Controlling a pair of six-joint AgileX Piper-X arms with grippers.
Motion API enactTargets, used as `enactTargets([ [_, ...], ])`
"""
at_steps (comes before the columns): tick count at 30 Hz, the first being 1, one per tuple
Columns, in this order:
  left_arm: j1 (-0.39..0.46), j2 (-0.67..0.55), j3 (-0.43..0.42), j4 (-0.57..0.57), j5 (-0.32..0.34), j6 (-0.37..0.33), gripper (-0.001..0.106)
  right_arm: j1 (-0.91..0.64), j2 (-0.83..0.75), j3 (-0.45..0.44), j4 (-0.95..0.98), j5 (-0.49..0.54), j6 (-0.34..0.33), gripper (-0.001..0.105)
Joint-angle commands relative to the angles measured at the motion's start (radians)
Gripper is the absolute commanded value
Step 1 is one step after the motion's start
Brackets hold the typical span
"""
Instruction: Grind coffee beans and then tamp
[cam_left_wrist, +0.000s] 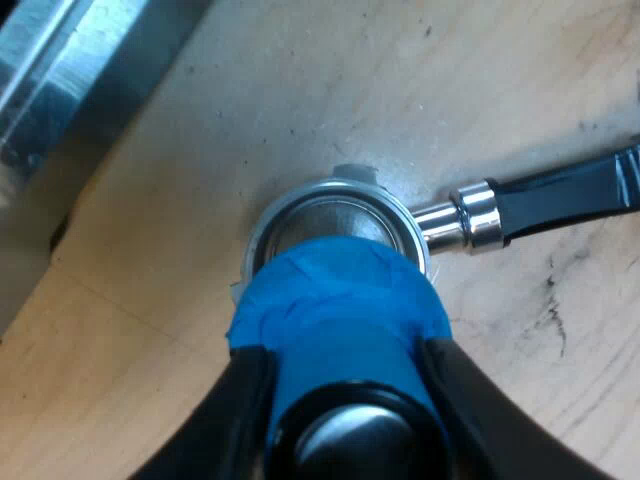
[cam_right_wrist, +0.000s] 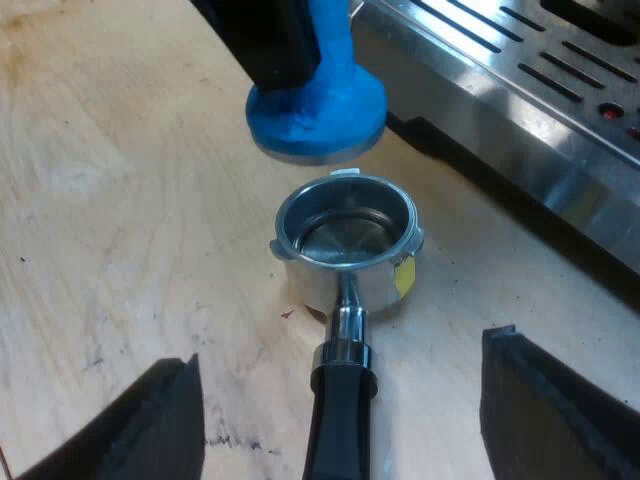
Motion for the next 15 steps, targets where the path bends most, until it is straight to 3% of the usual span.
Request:
enactTargets([
  [1,-0.007,-0.001,-0.002,-0.012,-0.016,-0.005,0.000,0.000,-0.008,-0.003,-0.014,-0.010,-0.008,0.061],
  [15,-0.007,0.001,-0.002,-0.049,0.029,-0.005,0.000,0.000,-0.008,-0.003,-0.014,-0.010,-0.008,0.061],
])
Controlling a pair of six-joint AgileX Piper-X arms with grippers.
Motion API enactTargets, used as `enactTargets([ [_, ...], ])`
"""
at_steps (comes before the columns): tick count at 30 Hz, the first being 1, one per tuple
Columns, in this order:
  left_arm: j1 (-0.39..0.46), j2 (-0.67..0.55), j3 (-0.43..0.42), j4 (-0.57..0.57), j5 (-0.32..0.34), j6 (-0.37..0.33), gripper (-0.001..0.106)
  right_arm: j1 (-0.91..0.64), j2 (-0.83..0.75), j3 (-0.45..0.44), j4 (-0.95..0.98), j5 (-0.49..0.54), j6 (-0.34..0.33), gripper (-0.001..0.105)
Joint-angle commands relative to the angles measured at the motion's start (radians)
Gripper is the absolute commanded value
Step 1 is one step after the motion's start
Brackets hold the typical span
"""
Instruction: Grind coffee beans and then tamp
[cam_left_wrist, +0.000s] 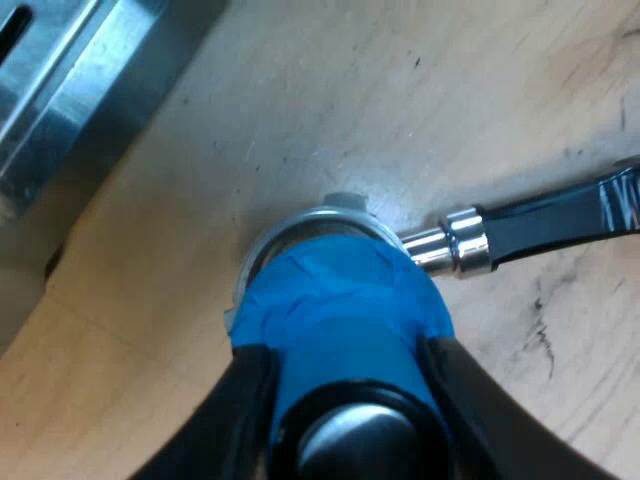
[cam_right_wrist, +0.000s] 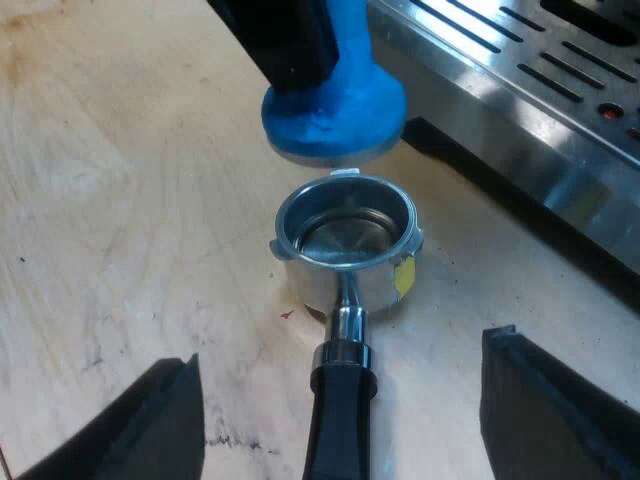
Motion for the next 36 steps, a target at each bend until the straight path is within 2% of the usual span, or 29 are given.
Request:
enactTargets([
  [1,-0.007,0.005,-0.002,-0.023,0.005,-0.014,0.000,0.000,-0.008,-0.003,-0.014,-0.010,-0.008,0.061],
  [29,-0.007,0.117,-0.001,-0.028,-0.010,-0.021,0.000,0.000,-0.008,-0.003,-0.014,-0.010,-0.008,0.061],
  [36,-0.007,0.117,-0.001,-0.051,0.021,-0.024,0.000,0.000,-0.008,-0.003,-0.014,-0.010,-0.008,0.061],
])
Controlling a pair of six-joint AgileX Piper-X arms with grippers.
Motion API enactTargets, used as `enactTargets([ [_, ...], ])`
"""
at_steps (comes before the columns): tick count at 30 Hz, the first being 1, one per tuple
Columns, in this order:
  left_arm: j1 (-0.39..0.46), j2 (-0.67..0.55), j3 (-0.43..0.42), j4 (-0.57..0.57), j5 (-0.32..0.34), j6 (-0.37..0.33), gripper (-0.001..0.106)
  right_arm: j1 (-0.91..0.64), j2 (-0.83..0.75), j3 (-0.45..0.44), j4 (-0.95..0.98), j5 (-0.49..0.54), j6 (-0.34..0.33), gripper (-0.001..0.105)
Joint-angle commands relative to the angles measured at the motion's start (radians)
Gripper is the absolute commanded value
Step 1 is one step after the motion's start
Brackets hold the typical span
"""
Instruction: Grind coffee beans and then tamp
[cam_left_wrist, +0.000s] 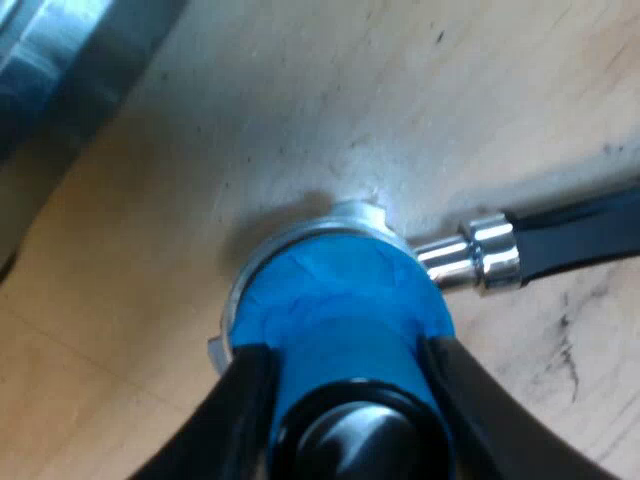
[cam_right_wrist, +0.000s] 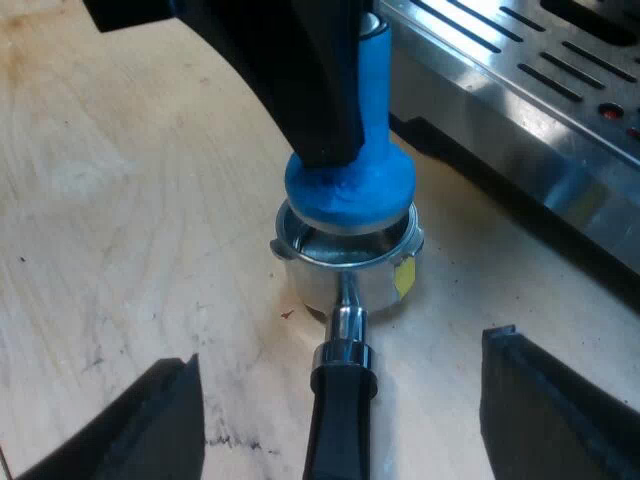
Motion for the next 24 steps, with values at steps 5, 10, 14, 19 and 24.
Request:
enactTargets([
  [5,-0.007,-0.001,-0.001,-0.001,0.001,-0.008,0.000,0.000,-0.008,-0.003,-0.014,-0.010,-0.008,0.061],
  [10,-0.007,-0.001,-0.001,0.004,-0.016,-0.011,0.000,0.000,-0.008,-0.003,-0.014,-0.010,-0.008,0.061],
  [14,-0.007,-0.001,0.003,0.004,-0.016,-0.011,0.000,0.000,-0.008,-0.003,-0.014,-0.010,-0.008,0.061],
  [19,-0.007,-0.001,0.031,-0.008,-0.016,-0.011,0.000,0.000,-0.008,-0.003,-0.014,-0.010,-0.008,0.061],
  [24,-0.007,-0.001,0.063,-0.041,-0.016,-0.012,0.000,0.000,-0.008,-0.003,-0.014,-0.010,-0.008,0.061],
])
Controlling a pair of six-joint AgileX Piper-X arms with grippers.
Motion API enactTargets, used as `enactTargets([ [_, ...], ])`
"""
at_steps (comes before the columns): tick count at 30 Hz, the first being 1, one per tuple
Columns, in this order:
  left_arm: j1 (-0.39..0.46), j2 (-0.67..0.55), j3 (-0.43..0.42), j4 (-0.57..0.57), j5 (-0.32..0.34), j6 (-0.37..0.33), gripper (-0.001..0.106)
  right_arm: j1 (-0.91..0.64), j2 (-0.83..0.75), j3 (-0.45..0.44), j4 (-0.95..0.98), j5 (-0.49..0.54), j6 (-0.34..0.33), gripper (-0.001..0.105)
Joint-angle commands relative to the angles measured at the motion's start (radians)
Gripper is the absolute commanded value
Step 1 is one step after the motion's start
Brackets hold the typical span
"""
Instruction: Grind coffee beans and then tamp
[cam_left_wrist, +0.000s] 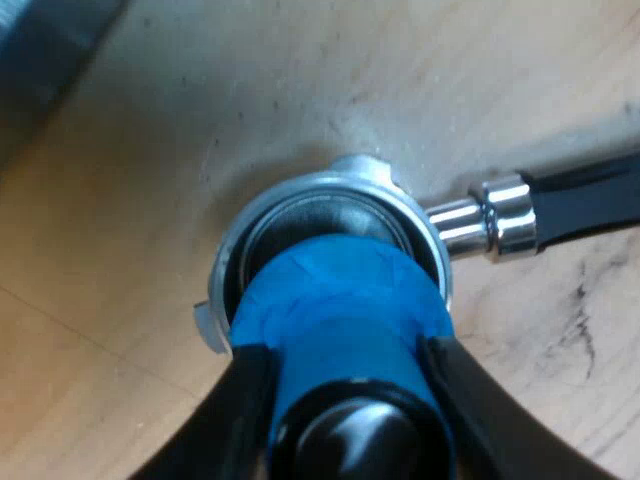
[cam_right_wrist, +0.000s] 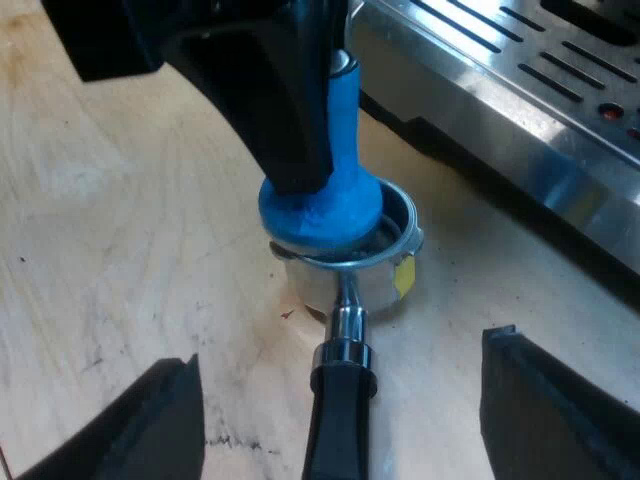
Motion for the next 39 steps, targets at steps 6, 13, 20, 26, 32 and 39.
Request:
enactTargets([
  [6,-0.007,-0.001,0.009,-0.042,-0.004,-0.012,0.000,0.000,-0.008,-0.003,-0.014,-0.010,-0.008,0.061],
  [13,-0.007,-0.001,0.009,-0.061,0.003,-0.012,0.000,0.000,-0.008,-0.003,-0.014,-0.010,-0.008,0.061],
  [20,-0.007,-0.001,0.009,-0.071,0.019,-0.014,0.000,0.000,-0.008,-0.003,-0.014,-0.010,-0.008,0.061],
  [26,-0.007,-0.001,0.016,-0.071,0.019,-0.014,0.000,0.000,-0.008,-0.003,-0.014,-0.010,-0.008,0.061],
  [32,-0.007,-0.001,0.016,-0.071,0.015,-0.014,0.000,0.000,-0.008,-0.003,-0.014,-0.010,-0.008,0.061],
  [39,-0.007,0.002,0.016,-0.086,0.015,-0.014,0.000,0.000,-0.008,-0.003,-0.014,-0.010,-0.008,0.061],
])
